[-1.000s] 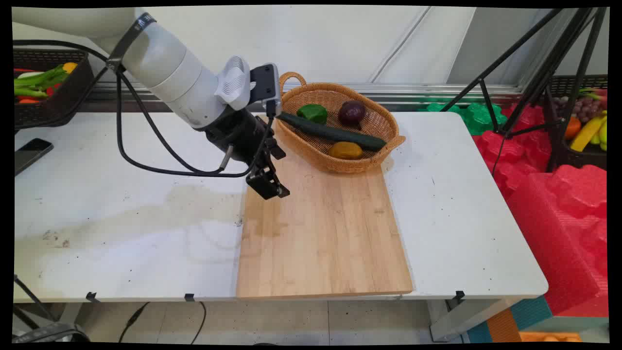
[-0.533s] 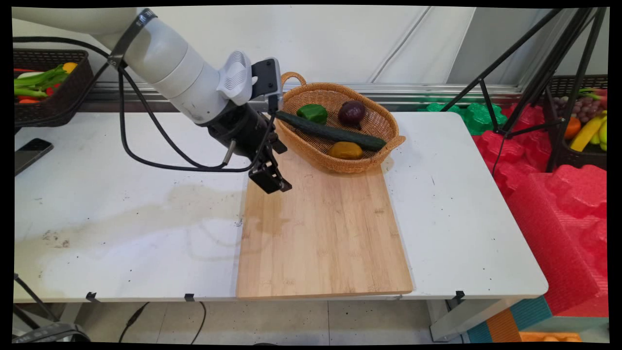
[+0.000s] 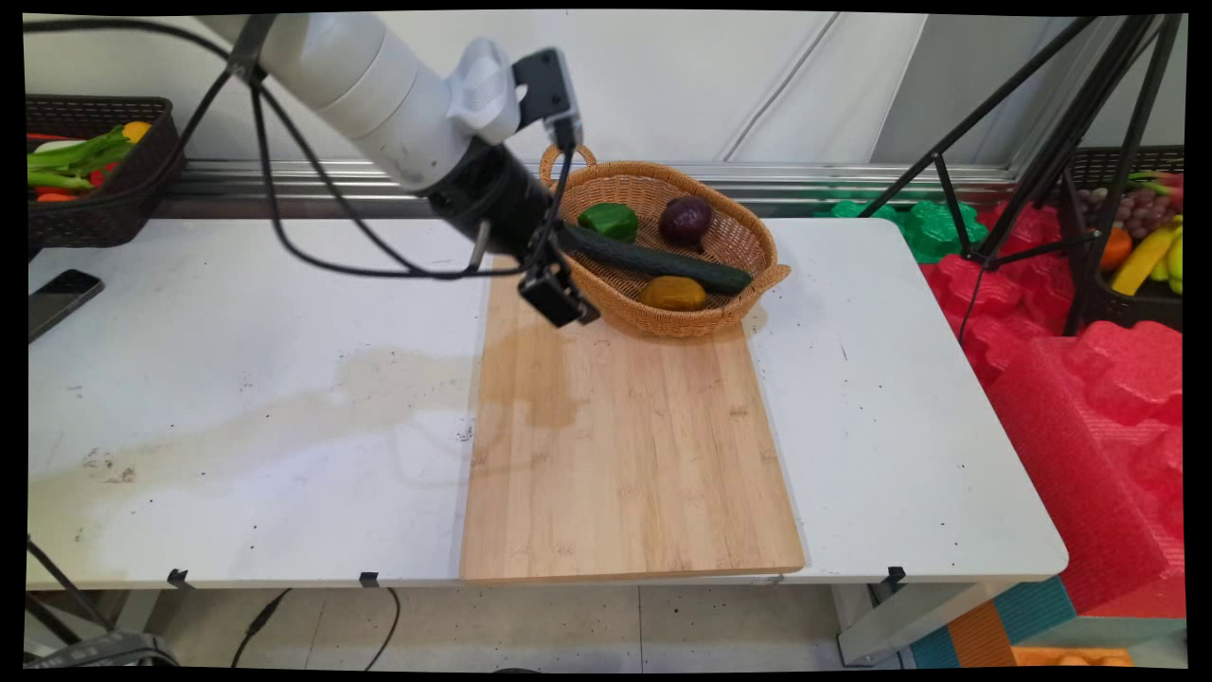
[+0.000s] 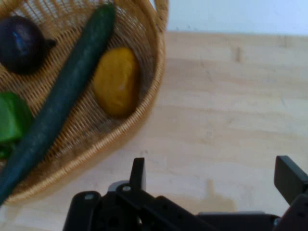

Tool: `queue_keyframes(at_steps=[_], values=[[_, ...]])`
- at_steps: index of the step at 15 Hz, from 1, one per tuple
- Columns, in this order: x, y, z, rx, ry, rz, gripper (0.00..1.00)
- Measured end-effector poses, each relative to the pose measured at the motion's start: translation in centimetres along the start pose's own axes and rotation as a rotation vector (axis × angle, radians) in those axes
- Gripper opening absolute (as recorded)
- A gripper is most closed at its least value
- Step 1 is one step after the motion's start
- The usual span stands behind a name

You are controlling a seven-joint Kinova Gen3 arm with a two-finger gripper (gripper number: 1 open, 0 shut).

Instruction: Pick up the potato from the vegetable basket

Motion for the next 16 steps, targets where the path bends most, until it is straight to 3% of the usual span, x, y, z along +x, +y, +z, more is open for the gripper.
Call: queue_keyframes(at_steps=[4, 8, 16], values=[[2.7, -1.3, 0.6, 0.032, 0.006, -0.019, 1.00], [4.8, -2.7, 2.9, 0.061, -0.022, -0.026, 1.00], [7.6, -5.7, 10.3, 0.047, -0.099, -0.014, 1.00]])
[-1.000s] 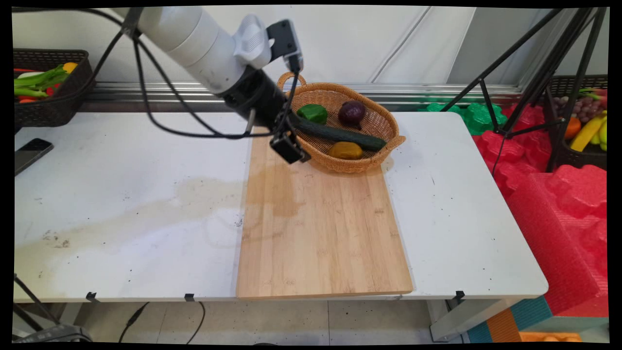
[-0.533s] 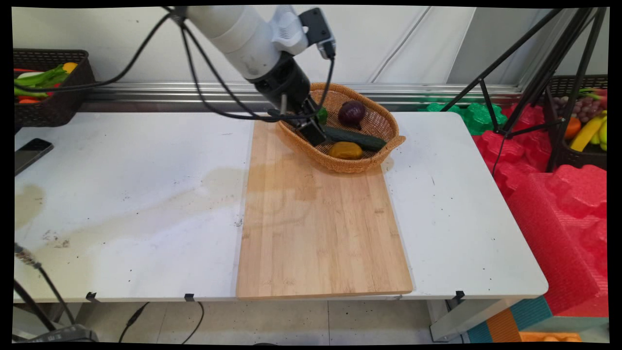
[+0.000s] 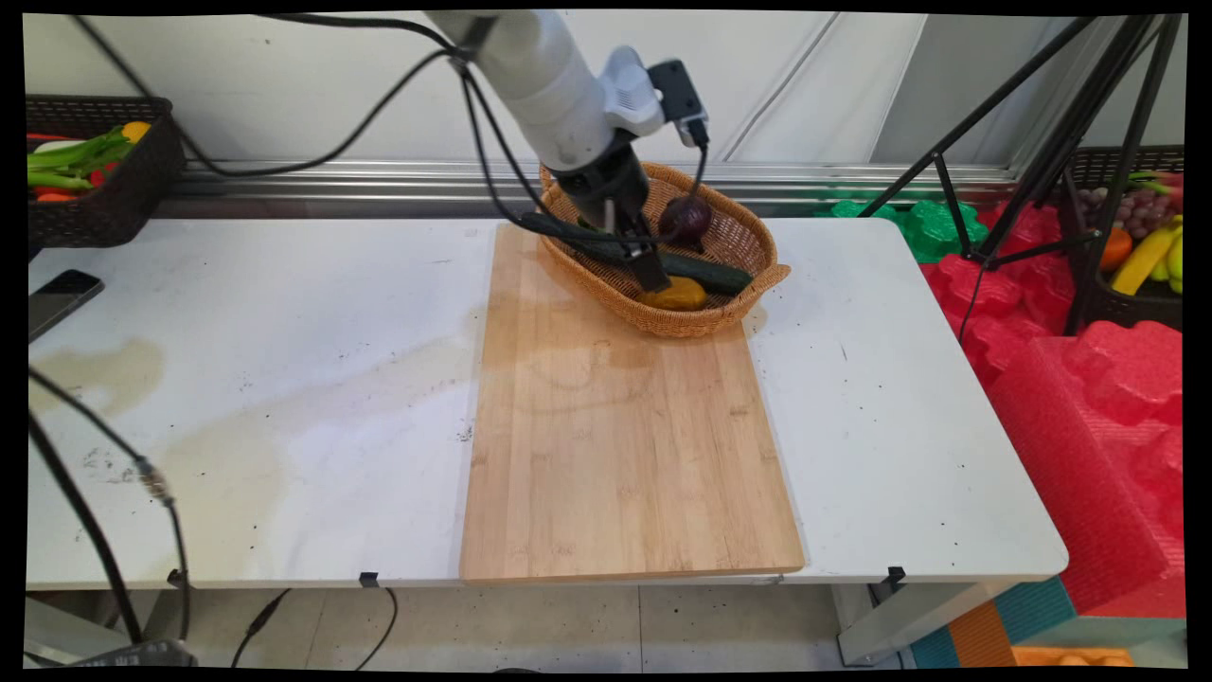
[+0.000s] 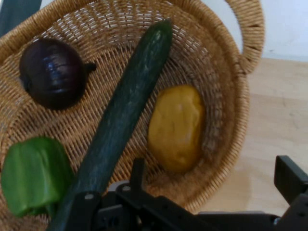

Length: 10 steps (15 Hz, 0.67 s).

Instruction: Pick up the potato from the vegetable basket

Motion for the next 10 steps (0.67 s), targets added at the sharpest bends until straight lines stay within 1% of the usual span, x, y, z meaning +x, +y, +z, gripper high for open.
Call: queue_keyframes(at_steps=[7, 10], values=[[1.8, -2.1, 5.6, -0.021, -0.036, -0.016, 1.00], [2.2, -2.9, 7.4, -0.035, -0.049, -0.019, 1.00]])
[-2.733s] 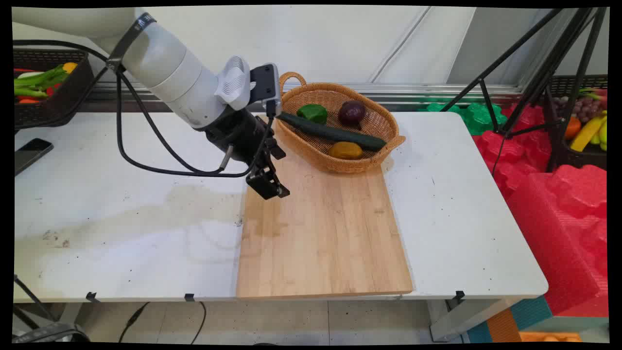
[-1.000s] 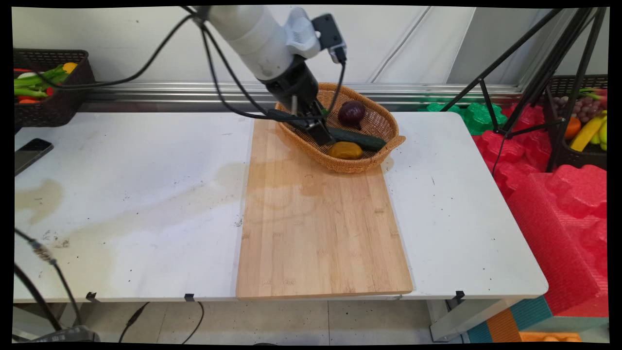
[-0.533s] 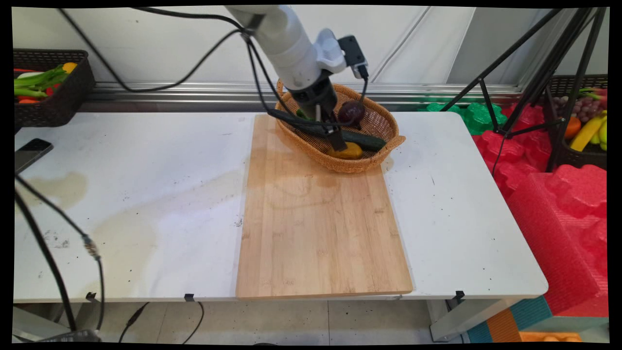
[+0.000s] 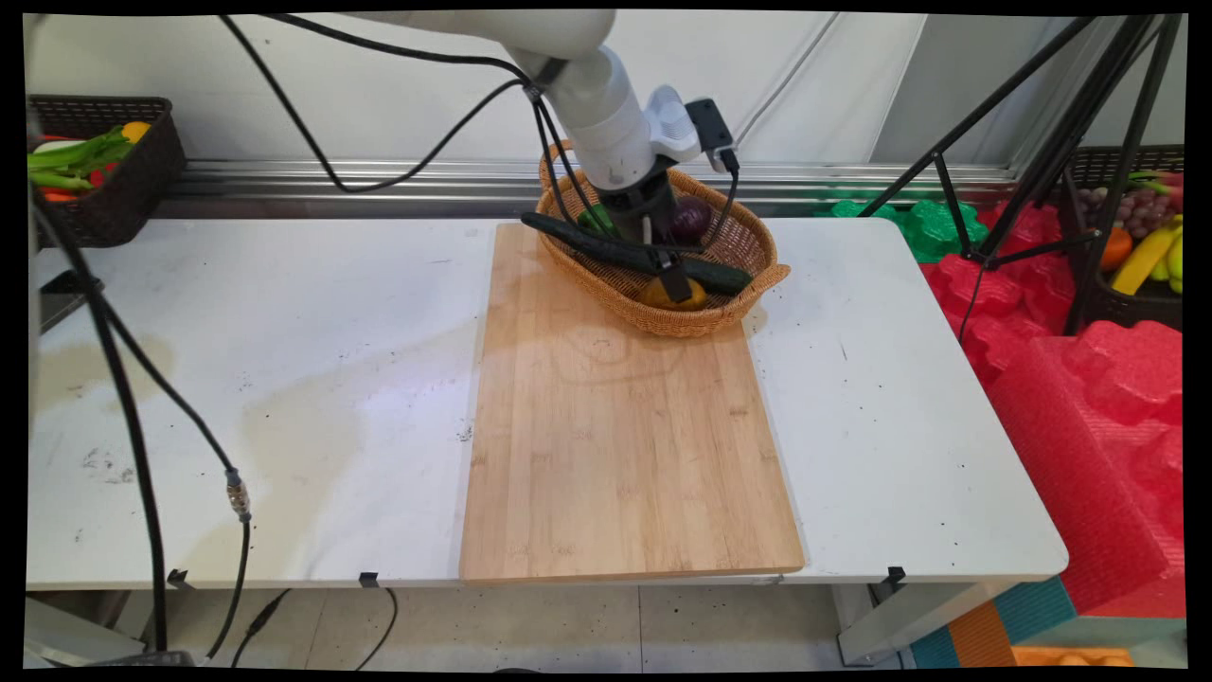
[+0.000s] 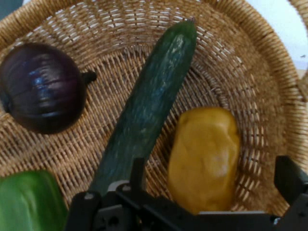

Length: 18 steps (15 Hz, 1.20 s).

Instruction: Pick up the potato from the vegetable basket, then place the picked object on the cutting board

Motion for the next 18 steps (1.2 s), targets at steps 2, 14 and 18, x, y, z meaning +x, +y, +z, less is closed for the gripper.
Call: queue_keyframes(at_steps=[2, 14, 18], values=[[0.2, -0.6, 1.3, -0.015, -0.011, -0.003, 1.00], [0.7, -2.2, 4.9, -0.080, -0.054, -0.009, 0.00], [0.9, -2.3, 4.7, -0.087, -0.053, 0.001, 0.00]])
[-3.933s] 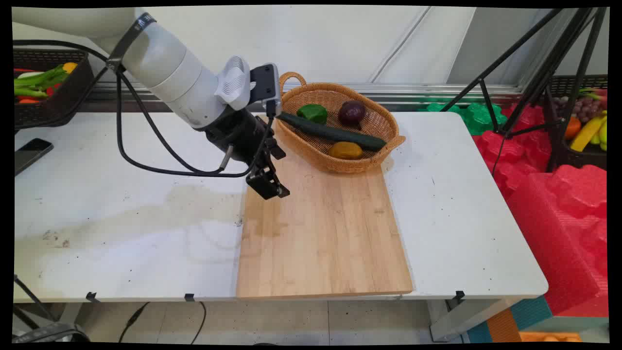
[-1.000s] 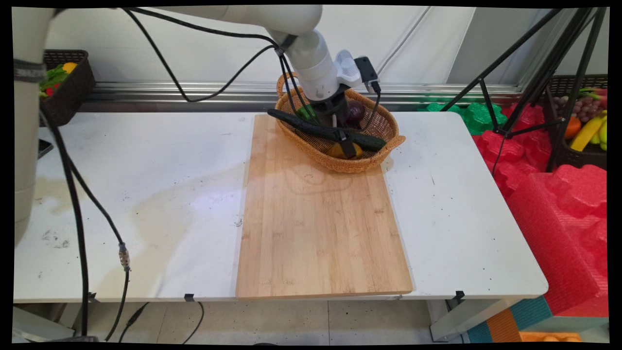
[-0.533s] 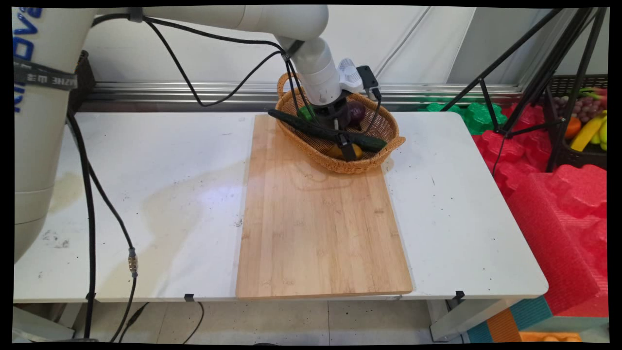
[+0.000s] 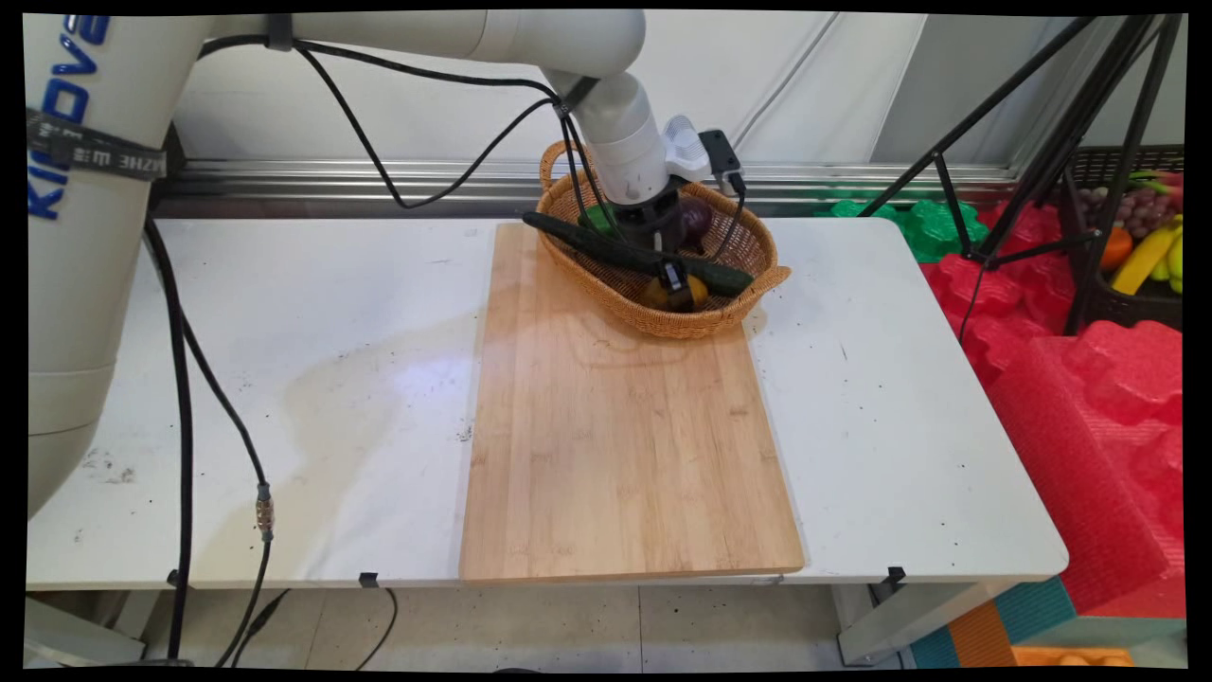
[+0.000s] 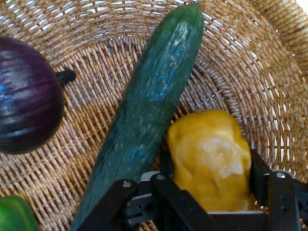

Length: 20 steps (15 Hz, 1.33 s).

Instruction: Place the picked object on the cutting board

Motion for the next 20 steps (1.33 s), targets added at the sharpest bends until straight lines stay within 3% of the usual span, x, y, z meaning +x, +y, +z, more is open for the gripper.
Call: queue_keyframes(at_steps=[6, 13, 17, 20], values=[[0.7, 0.7, -2.9, 0.038, 0.030, 0.016, 0.00], [1.9, 3.7, -10.0, 0.097, 0.106, 0.076, 0.00], [0.7, 7.9, -13.8, 0.076, 0.126, 0.129, 0.00], [-0.7, 10.7, -14.7, 0.045, 0.119, 0.162, 0.00]])
